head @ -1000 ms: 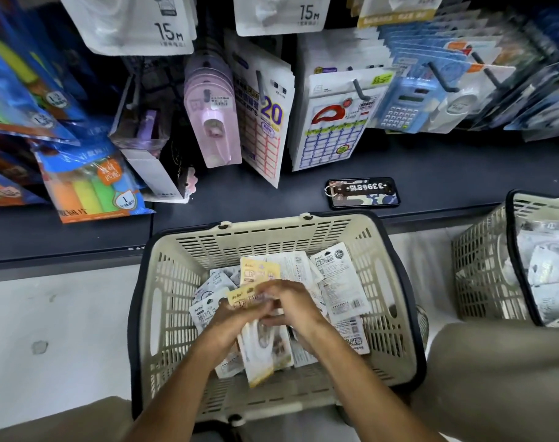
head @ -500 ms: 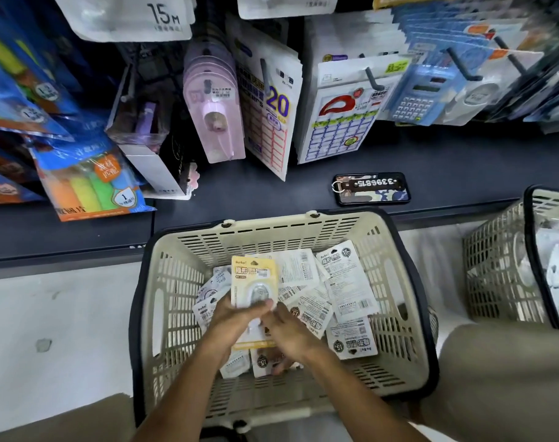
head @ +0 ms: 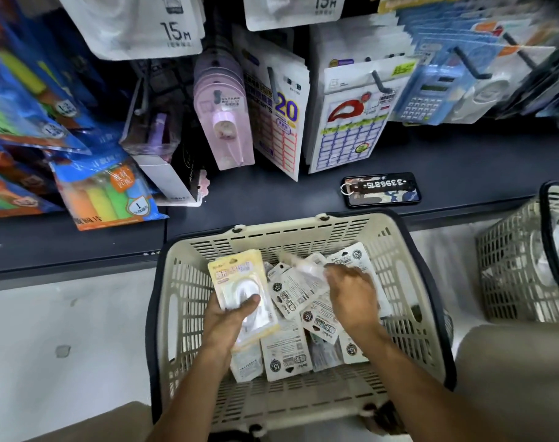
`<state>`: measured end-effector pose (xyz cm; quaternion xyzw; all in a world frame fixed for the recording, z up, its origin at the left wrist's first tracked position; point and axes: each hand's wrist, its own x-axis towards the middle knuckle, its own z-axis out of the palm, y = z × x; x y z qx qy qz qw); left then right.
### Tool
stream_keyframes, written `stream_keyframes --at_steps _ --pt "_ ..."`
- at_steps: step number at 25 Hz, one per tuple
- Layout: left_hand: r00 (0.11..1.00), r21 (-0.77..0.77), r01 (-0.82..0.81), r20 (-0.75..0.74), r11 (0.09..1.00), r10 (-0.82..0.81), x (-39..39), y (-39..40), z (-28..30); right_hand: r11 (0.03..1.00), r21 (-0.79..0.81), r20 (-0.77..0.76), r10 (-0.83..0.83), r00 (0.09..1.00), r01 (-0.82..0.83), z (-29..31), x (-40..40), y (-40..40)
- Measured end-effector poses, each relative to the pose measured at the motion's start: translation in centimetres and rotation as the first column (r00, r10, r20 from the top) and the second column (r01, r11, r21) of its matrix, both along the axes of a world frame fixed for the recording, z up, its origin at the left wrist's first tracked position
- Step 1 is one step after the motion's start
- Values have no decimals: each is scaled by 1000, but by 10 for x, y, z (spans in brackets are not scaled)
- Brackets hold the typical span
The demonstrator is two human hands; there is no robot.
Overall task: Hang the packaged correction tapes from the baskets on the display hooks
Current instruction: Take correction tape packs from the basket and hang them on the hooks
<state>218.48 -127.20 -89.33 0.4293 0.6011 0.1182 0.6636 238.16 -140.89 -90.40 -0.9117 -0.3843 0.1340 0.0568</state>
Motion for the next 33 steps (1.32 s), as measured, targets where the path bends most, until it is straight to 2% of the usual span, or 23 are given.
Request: stream_keyframes --at_steps 1,2,3,4,5,6,7,9,11,12,14,16,17,19,21,23,24,25,26,27,28,30,33 --pt "1000 20 -3 -7 1000 3 2 1 2 975 145 -98 -156 983 170 1 1 -13" --pt "1000 21 1 -18 1000 -1 2 1 1 873 267 -339 -312 887 409 4 3 -24" --pt "999 13 7 -40 1000 -7 2 0 1 704 276 -660 -356 662 654 9 2 -30" --pt "998 -11 29 -56 1000 -30 3 -2 -2 595 146 -870 -304 389 791 16 -1 -33" --pt "995 -28 63 -79 998 -65 6 -7 1 608 24 -954 -222 199 793 21 -7 -33" --pt "993 -65 84 -80 994 -90 8 -10 2 713 -38 -973 -185 136 700 24 -16 -32" --pt "994 -131 92 -41 987 -98 11 -12 6 804 -56 -976 -168 136 592 25 -28 -28" --pt "993 -297 87 104 951 -58 14 -13 11 893 -35 -970 -138 200 448 26 -52 -13" --pt "981 -298 145 170 944 -97 12 -11 13 926 26 -954 -89 286 376 25 -70 0" --pt "981 -241 170 138 956 -139 10 -10 13 942 53 -936 -68 344 332 23 -74 6" --pt "989 -130 149 32 980 -146 5 -9 8 954 100 -829 -77 553 283 14 -66 12" --pt "998 -94 48 -28 994 -51 3 -8 4 997 3 -460 -69 885 80 2 -44 14" --pt "999 -103 -1 -43 995 -3 3 -6 4 989 -138 -275 20 961 -60 -7 -33 13" --pt "996 -113 -66 -66 991 59 1 -5 2 932 -275 -134 207 969 -237 -14 -15 16" --pt "991 -80 -103 -99 991 95 -1 -2 1 915 -227 -44 332 942 -333 -13 0 18" --pt "990 -61 -109 -101 992 103 -5 2 0 973 38 -49 229 972 -227 -5 13 10" --pt "991 -54 -102 -89 993 96 -4 3 2 968 251 -188 77 979 -28 1 17 3" --pt "994 -52 -82 -75 995 78 -1 3 4 885 390 -465 -51 884 256 8 19 -1" --pt "997 -60 -52 -57 997 49 1 2 5 793 350 -741 -91 665 499 18 17 -3" --pt "999 -69 -8 -45 998 5 5 0 8 770 222 -890 -90 446 598 26 12 -4" --pt "998 -68 50 -32 996 -52 9 -4 12 823 117 -935 -98 341 556 34 3 -4" --pt "990 -100 140 -13 985 -142 17 -12 18 927 59 -923 -91 374 372 41 -23 -2" --pt "981 -247 165 138 955 -134 16 -14 20 929 125 -815 -104 571 347 38 -62 12"
